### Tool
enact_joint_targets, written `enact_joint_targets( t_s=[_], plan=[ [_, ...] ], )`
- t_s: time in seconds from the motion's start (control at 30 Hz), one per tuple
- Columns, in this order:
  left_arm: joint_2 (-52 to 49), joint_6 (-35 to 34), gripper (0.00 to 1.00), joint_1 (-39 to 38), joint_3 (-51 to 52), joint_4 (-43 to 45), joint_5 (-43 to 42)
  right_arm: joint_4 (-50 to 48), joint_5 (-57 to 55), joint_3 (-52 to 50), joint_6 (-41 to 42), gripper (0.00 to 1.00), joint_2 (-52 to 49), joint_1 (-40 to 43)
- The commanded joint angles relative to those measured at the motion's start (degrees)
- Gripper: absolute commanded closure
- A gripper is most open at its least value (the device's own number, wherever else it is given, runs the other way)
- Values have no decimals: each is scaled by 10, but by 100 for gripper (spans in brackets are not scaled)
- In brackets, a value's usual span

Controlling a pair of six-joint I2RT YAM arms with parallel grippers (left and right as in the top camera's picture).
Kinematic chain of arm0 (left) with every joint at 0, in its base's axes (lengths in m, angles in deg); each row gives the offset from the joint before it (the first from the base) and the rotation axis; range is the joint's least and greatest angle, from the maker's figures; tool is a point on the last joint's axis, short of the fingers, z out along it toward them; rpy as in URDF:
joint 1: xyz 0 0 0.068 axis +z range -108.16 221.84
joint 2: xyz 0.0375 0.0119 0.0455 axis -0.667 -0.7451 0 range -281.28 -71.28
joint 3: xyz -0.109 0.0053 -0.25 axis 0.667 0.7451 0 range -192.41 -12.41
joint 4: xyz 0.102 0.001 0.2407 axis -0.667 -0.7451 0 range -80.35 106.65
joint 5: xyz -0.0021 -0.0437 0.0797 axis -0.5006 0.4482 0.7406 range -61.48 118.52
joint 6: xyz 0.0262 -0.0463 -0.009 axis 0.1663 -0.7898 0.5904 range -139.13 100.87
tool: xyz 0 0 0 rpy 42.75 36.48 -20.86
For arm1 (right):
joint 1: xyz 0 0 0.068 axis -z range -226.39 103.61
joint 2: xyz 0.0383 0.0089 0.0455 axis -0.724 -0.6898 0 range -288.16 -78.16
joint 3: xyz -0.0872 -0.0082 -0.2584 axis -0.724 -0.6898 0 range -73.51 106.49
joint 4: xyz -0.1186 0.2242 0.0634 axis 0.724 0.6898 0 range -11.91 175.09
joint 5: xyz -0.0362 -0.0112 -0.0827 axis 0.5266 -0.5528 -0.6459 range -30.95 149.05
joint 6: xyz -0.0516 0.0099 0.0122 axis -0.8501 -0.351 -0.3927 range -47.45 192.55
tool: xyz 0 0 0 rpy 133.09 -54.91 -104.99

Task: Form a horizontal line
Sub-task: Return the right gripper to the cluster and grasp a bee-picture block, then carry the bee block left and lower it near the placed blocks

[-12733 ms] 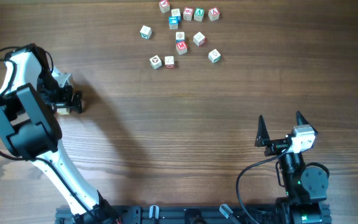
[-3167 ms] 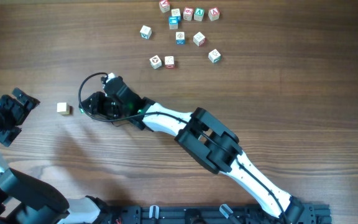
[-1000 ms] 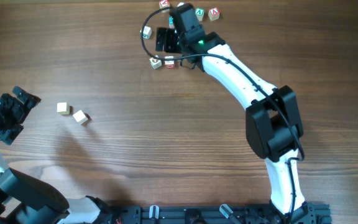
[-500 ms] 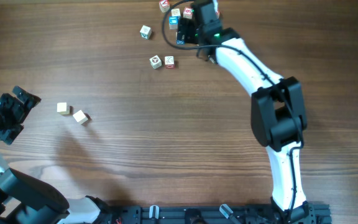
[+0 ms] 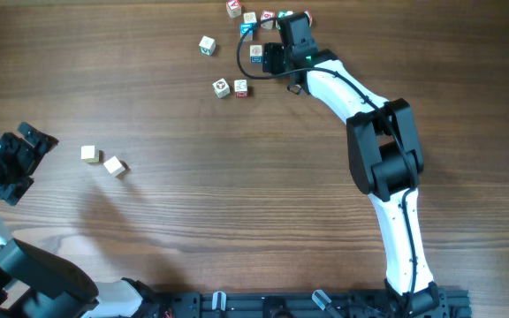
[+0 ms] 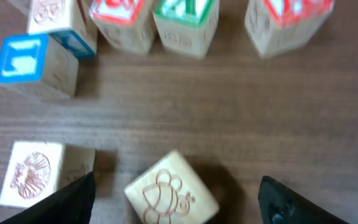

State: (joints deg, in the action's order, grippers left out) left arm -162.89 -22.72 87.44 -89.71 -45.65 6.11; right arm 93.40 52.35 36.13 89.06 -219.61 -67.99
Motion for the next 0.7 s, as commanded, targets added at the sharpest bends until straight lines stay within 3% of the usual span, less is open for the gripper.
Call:
enact_joint_targets(
  t_s=[0.0,0.23,0.4,0.67],
  plan=[
    [-3,-3,0,2,4,0,-7,-13,-25,11,-42,20,-16,-1],
    [-3,-3,0,2,4,0,-7,1,-25,11,-66,41,-38,-1],
    [-3,-3,0,2,4,0,-7,33,-49,40,-80,67,-36,-1],
    [-3,-3,0,2,4,0,-7,122,-24,116,-53,85,24,-8]
  ],
)
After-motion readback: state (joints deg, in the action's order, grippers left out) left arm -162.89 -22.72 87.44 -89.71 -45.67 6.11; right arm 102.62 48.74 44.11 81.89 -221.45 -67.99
